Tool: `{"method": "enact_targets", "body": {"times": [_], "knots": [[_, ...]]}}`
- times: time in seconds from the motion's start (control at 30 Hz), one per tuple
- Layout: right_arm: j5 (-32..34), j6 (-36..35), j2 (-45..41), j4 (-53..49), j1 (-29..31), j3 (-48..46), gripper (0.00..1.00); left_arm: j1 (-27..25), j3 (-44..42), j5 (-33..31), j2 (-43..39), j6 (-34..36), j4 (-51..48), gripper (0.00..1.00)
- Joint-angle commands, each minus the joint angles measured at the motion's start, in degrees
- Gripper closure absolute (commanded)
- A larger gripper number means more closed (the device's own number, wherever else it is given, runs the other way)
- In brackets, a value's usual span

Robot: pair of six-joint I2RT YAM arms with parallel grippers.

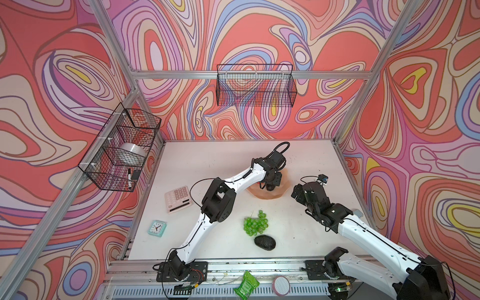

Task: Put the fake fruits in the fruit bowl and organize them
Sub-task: 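Release the avocado and withdraw the left gripper while the right gripper grasps the other avocado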

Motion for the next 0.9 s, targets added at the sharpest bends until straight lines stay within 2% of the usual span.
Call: {"method": "enact_targets", "body": {"times": [0.0,0.13,0.27,0.37,0.43,0.53,0.7,0.87], "knots": [[0.0,-1.9,0.4,-0.3,-0.2,2.1,0.03,-0.1,0.2,-0.4,-4.3,-0.8,-1.2,0.35],[-3.2,-7.4,1.5,0.1,-0.2,3.9,0.04,0.0,-4.0,-0.1,-9.9,-1.7,2.7,0.35],[-11.9,-12.5,2.0,0.6,0.4,4.7,0.08,0.4,-9.3,-1.8,-17.3,-1.8,7.2,0.34],[-17.5,-15.0,0.2,1.0,1.8,3.1,0.09,1.0,-16.7,-6.1,-25.7,-1.3,12.3,0.32],[-20.1,-16.4,-0.5,-1.0,4.0,2.9,0.1,1.8,-24.9,-8.7,-32.7,-0.6,17.7,0.29],[-18.3,-17.5,-1.2,-5.5,11.5,3.2,0.12,4.2,-36.1,-9.5,-42.3,-0.4,25.0,0.2],[-11.4,-15.5,1.6,-13.5,26.1,5.5,0.13,12.2,-50.0,-5.5,-55.0,-5.0,29.6,0.12],[-7.0,-11.8,5.8,-17.6,39.0,7.1,0.14,16.4,-58.3,-6.5,-64.6,-5.2,30.7,0.06]]}}
